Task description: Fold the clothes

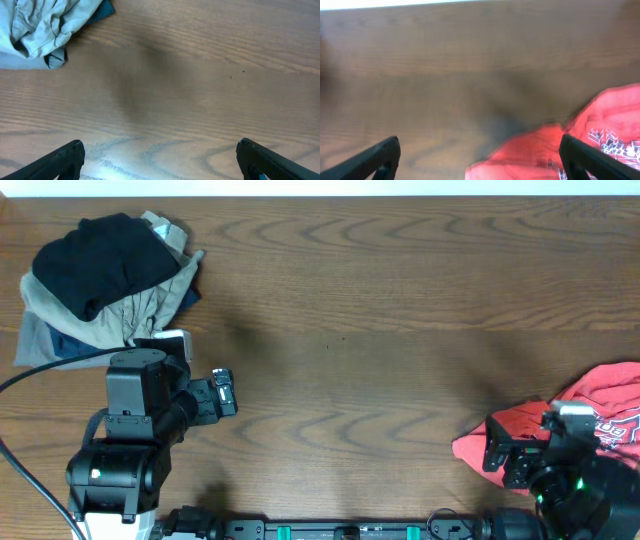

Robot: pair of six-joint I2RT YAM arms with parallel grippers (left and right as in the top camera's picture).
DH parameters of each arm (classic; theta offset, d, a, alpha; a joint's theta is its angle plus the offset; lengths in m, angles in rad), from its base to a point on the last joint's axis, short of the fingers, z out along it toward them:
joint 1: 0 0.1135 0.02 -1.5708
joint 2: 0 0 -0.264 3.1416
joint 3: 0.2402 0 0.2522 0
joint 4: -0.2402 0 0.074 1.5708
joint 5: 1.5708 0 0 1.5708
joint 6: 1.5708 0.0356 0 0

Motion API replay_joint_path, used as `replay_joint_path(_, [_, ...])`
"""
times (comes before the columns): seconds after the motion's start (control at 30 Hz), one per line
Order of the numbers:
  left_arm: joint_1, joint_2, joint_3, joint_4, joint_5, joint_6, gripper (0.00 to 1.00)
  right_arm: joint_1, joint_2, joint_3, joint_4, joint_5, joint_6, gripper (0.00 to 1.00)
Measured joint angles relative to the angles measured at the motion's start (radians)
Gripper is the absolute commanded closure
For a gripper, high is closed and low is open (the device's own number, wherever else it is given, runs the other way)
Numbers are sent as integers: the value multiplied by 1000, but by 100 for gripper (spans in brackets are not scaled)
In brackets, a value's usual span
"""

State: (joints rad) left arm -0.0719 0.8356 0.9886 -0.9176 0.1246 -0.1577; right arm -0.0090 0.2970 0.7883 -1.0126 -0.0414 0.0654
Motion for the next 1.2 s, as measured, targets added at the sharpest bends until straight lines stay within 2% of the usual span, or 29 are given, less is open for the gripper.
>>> replay_joint_path(0.33, [0, 0, 0, 0, 0, 0, 2, 67, -268, -338, 335, 0, -3, 1])
replay_joint_path(0.73, [0, 0, 0, 0, 0, 0, 2, 67, -286, -697, 911, 2, -34, 1])
replay_joint_path(0.87, [0, 0, 0, 0, 0, 0, 2, 67, -285, -778, 934, 2, -57, 1])
replay_joint_path(1.2, [0, 0, 0, 0, 0, 0, 2, 67, -285, -778, 939, 16, -191, 1])
